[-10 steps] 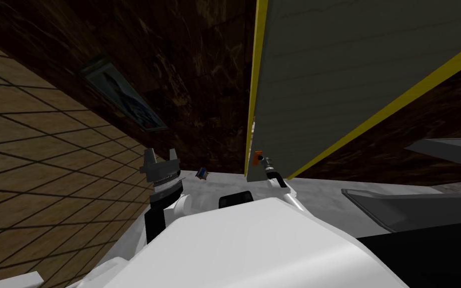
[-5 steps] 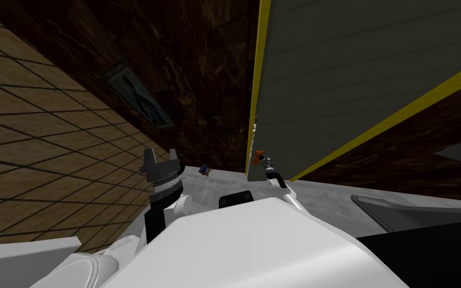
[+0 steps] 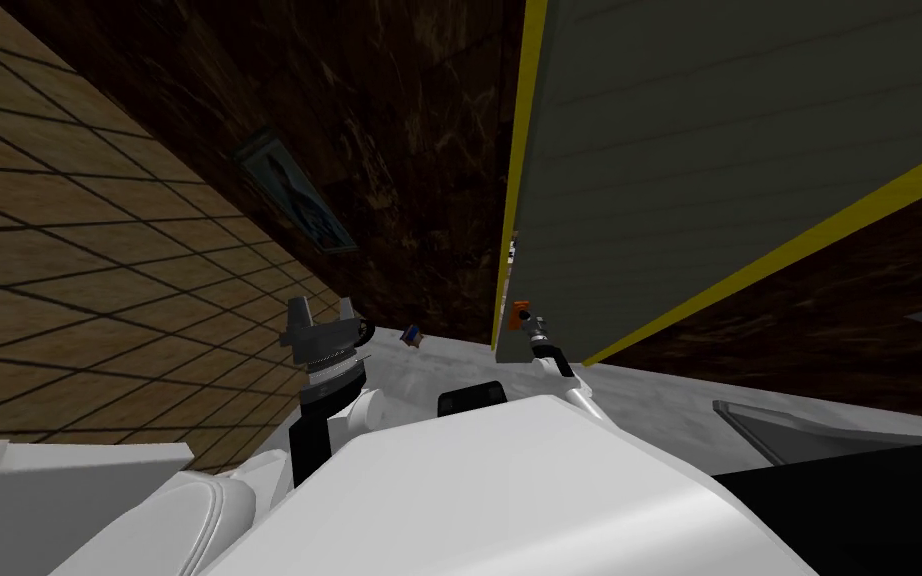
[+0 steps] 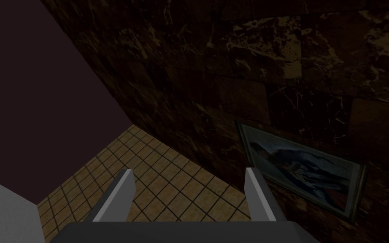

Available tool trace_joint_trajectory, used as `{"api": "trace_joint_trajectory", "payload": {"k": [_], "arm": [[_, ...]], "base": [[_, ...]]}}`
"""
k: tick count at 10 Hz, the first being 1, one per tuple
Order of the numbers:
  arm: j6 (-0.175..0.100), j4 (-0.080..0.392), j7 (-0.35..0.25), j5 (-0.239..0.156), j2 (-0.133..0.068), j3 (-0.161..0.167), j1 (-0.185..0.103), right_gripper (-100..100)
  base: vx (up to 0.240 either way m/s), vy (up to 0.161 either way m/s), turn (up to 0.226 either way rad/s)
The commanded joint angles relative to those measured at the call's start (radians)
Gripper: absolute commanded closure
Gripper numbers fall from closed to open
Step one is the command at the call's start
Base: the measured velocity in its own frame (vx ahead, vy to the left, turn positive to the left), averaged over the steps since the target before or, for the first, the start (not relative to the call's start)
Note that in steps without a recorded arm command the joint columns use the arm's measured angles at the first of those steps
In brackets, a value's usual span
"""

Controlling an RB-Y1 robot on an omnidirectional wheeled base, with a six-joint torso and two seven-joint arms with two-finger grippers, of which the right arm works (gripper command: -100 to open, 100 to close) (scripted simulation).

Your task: Pull the door open

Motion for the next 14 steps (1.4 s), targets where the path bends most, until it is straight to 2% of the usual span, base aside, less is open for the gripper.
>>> {"api": "trace_joint_trajectory", "payload": {"k": [1, 3, 4, 6, 7, 9, 10, 12, 13, 14], "arm": [[-0.005, -0.030, -0.050, -0.048, 0.012, 0.017, -0.018, 100], [-0.005, -0.030, -0.053, -0.048, 0.012, 0.017, -0.018, 100], [-0.005, -0.017, -0.091, -0.085, 0.010, 0.027, 0.014, -100], [-0.006, -0.039, -0.127, -0.124, 0.011, 0.040, 0.028, -100], [-0.006, -0.039, -0.127, -0.124, 0.011, 0.040, 0.028, -100], [-0.007, -0.065, -0.171, -0.171, 0.013, 0.056, 0.046, -100], [-0.007, -0.065, -0.171, -0.171, 0.013, 0.056, 0.046, -100], [-0.007, -0.095, -0.219, -0.223, 0.015, 0.073, 0.066, -100], [-0.007, -0.095, -0.219, -0.223, 0.015, 0.073, 0.066, -100], [-0.008, -0.110, -0.245, -0.250, 0.016, 0.082, 0.077, -100]], "base": [[-0.097, -0.060, 0.228], [-0.038, -0.028, 0.012], [-0.053, -0.037, -0.003], [-0.104, -0.047, 0.040], [-0.089, -0.036, 0.020], [-0.073, -0.019, 0.081], [-0.049, -0.006, 0.015], [-0.060, -0.021, 0.054], [-0.047, -0.013, 0.061], [-0.053, -0.017, 0.056]]}}
